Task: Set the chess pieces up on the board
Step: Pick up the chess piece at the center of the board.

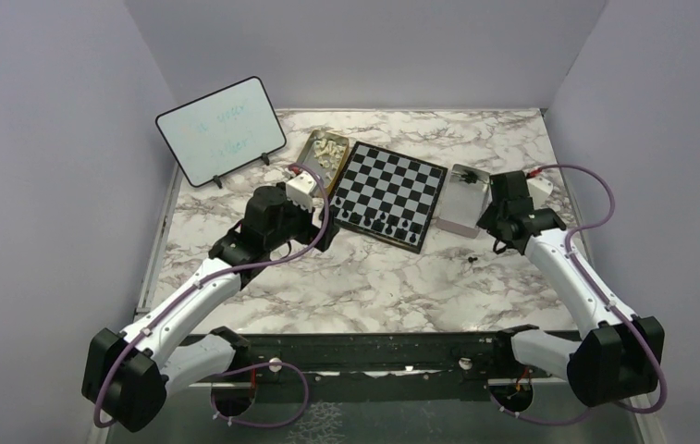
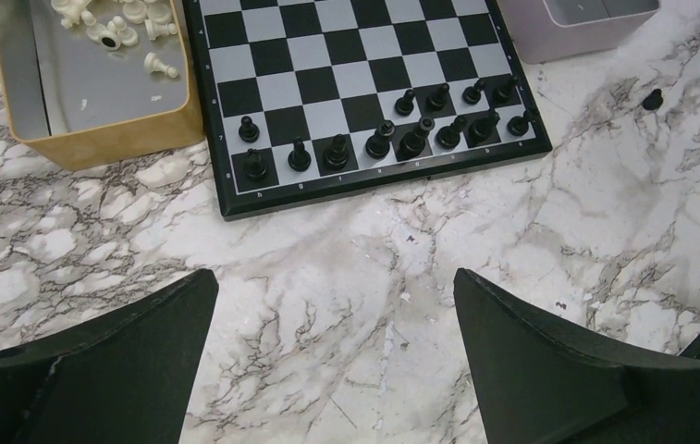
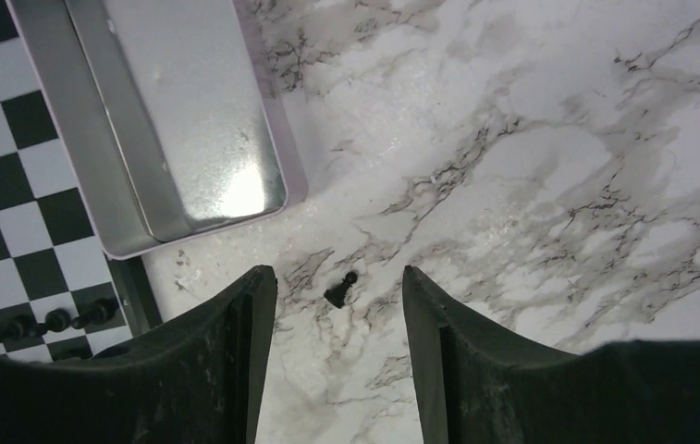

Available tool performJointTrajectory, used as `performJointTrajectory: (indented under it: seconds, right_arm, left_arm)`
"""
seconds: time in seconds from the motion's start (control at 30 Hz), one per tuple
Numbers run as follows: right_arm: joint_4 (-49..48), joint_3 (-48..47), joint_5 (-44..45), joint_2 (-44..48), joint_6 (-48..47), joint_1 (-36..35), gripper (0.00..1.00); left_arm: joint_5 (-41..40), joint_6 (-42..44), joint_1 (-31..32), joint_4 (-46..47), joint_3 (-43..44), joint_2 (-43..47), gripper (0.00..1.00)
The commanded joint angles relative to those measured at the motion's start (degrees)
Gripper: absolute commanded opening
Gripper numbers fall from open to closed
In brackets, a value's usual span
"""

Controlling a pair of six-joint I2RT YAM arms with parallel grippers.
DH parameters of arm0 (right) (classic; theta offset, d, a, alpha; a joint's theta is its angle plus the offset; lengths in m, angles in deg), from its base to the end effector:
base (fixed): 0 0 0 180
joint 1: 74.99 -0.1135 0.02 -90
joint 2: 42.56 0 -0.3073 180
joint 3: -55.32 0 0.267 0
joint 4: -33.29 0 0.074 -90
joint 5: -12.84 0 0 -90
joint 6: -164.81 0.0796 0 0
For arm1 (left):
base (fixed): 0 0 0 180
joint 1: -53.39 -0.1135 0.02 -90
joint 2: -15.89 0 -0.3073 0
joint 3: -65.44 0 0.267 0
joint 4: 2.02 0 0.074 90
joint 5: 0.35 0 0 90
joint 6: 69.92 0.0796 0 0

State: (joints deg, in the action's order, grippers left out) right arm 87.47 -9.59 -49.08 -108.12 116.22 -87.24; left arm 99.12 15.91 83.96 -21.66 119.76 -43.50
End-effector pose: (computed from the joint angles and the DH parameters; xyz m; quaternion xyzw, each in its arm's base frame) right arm 0.2453 0.0149 0.2723 0.3037 0.8766 -0.0741 0.3659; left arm 0.2241 -0.1476 0.2906 0.2350 0.8068 -0.2268 0.4923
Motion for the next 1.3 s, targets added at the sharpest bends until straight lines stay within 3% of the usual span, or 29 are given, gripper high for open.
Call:
performJointTrajectory:
  seconds: [0.0,0.2,0.57,0.8,1.1,1.27]
  right_arm:
    - [-7.1,4.2,-7.5,-2.1,-3.9,1.8,0.56]
    - [-9.1,8.7,-7.5,-4.2,1.8,2.6,0.56]
    - [-14.3,11.6,-7.1,-5.0,-4.3,8.9,0.54]
    - [-17.5,12.3,-9.9,-6.3,-4.5,9.3,0.52]
    - [-23.2,15.3,-25.3,-9.9,-10.9,9.3,0.44]
    - [-20.0,16.8,-21.6,-8.9,-3.1,9.3,0.44]
  left_arm:
    - [-4.6,-1.9,0.8,-1.2,-0.3,2.1,0.99]
    - [-5.3,-0.8,1.9,-1.2,-0.7,2.4,0.99]
    - [-4.3,-0.9,2.2,-0.8,-0.9,2.3,0.99]
    - [-4.3,-0.8,2.2,-0.5,-0.9,1.8,0.99]
    - [-4.1,-0.8,2.2,-0.8,-0.7,1.5,0.99]
    - [-3.8,-1.0,2.2,-0.7,-0.7,1.3,0.99]
